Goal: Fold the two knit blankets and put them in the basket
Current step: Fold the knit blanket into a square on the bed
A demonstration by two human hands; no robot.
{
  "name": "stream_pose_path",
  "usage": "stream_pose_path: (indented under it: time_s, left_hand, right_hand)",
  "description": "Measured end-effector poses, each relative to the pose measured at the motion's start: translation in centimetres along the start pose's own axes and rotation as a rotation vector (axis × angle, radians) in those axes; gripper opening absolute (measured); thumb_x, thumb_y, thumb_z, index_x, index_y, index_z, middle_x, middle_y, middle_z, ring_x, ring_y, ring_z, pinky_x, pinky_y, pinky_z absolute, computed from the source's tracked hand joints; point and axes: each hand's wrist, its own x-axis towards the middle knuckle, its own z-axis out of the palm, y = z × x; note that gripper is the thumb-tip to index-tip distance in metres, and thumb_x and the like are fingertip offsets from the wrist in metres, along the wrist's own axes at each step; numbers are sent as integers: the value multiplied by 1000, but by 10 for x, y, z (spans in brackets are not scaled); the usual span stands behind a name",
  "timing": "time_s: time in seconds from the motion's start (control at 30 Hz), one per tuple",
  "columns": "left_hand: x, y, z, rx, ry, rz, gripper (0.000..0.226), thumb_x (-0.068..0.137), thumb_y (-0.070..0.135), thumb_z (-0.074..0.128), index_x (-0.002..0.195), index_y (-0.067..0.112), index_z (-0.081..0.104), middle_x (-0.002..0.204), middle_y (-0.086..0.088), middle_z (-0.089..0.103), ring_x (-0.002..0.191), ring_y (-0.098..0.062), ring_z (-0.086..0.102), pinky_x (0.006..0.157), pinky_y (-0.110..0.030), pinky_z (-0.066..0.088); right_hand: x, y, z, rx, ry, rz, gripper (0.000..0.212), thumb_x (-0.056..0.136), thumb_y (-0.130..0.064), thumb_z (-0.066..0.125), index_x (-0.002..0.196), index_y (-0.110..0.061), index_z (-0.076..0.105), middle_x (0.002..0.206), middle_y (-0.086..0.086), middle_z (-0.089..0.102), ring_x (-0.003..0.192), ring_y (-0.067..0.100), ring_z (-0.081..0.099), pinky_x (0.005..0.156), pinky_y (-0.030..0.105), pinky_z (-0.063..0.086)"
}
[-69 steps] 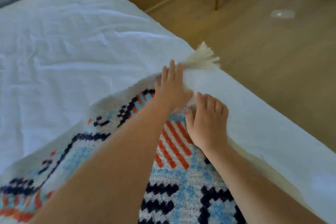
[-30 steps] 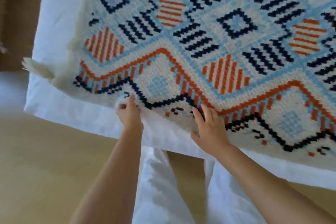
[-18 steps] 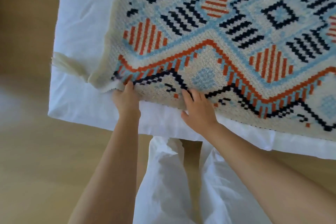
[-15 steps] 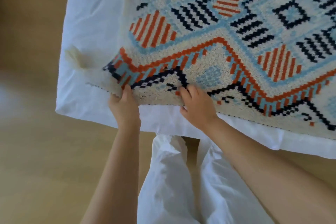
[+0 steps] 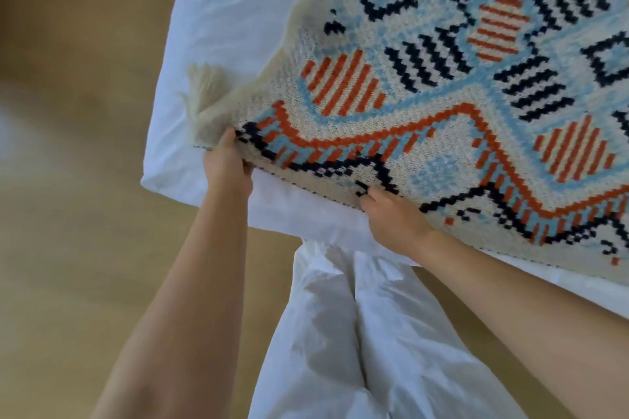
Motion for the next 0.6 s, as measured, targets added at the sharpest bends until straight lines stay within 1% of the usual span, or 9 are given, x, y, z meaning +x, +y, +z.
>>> stream_pose_path:
  time_s: [0.07, 0.13, 0.23, 0.27, 0.33, 0.4, 0.43, 0.5, 0.6]
  left_hand:
    - [1, 0, -9, 30, 36, -22, 19, 92, 19, 59, 108, 11, 51, 89, -2, 61, 76, -14, 61, 64, -28, 55]
    - [2, -5, -17, 95, 54, -58, 20, 90, 21, 61, 105, 11, 52, 86, -1, 60, 76, -14, 61, 64, -27, 54]
    - [9, 4, -14, 271, 146, 44, 14, 85, 20, 64, 92, 15, 53, 85, 0, 55, 76, -17, 55, 61, -24, 48]
    - [11, 12, -10, 338, 194, 123, 21, 83, 19, 65, 100, 15, 53, 94, 0, 54, 82, -19, 54, 64, -26, 46]
    - [13, 27, -2, 546, 271, 241, 63, 80, 20, 65, 135, 14, 36, 127, -4, 44, 108, -22, 49, 85, -32, 45]
    - [11, 38, 11, 876, 287, 379, 86, 78, 19, 66, 147, 15, 15, 149, -6, 20, 135, -26, 26, 108, -40, 32]
    - [8, 43, 20, 1038, 264, 470, 88, 78, 19, 66, 148, 15, 12, 153, -7, 14, 140, -27, 15, 114, -41, 23]
    - [5, 56, 43, 1309, 146, 667, 80, 80, 22, 63, 147, 14, 20, 153, -8, 17, 143, -27, 9, 118, -40, 10]
    - [5, 73, 94, 1456, -103, 903, 55, 89, 24, 54, 140, 14, 38, 146, -7, 35, 139, -25, 21, 116, -36, 18]
  right_hand:
    - [10, -5, -10, 26, -16, -32, 19, 96, -16, 39, 110, -9, 50, 108, 7, 48, 97, 23, 50, 59, 27, 33]
    - [23, -12, -22, 43, 3, -60, 23, 95, -36, 43, 93, -13, 45, 93, 3, 43, 82, 19, 45, 51, 24, 27]
    - [54, -15, -43, 141, 124, -16, 34, 92, -44, 44, 90, -11, 48, 89, 2, 47, 76, 19, 47, 53, 26, 37]
    - [65, -15, -52, 162, 172, -18, 35, 93, -43, 43, 94, -9, 52, 91, 3, 51, 77, 19, 50, 55, 29, 40]
    - [88, -13, -71, 199, 234, -27, 34, 94, -40, 42, 95, -7, 53, 91, 5, 52, 75, 20, 50, 54, 28, 38]
    - [105, -13, -91, 224, 255, -16, 29, 95, -35, 42, 94, -8, 52, 92, 3, 51, 75, 19, 49, 55, 27, 37]
    - [112, -13, -99, 233, 245, -19, 26, 95, -33, 42, 97, -9, 53, 95, 2, 51, 78, 18, 50, 59, 28, 40]
    - [126, -13, -114, 235, 220, -24, 26, 95, -30, 43, 108, -9, 53, 106, 2, 53, 86, 16, 51, 68, 29, 45]
    - [151, -7, -138, 344, 273, 53, 25, 95, -27, 45, 109, -8, 55, 113, 5, 54, 91, 17, 53, 75, 32, 49]
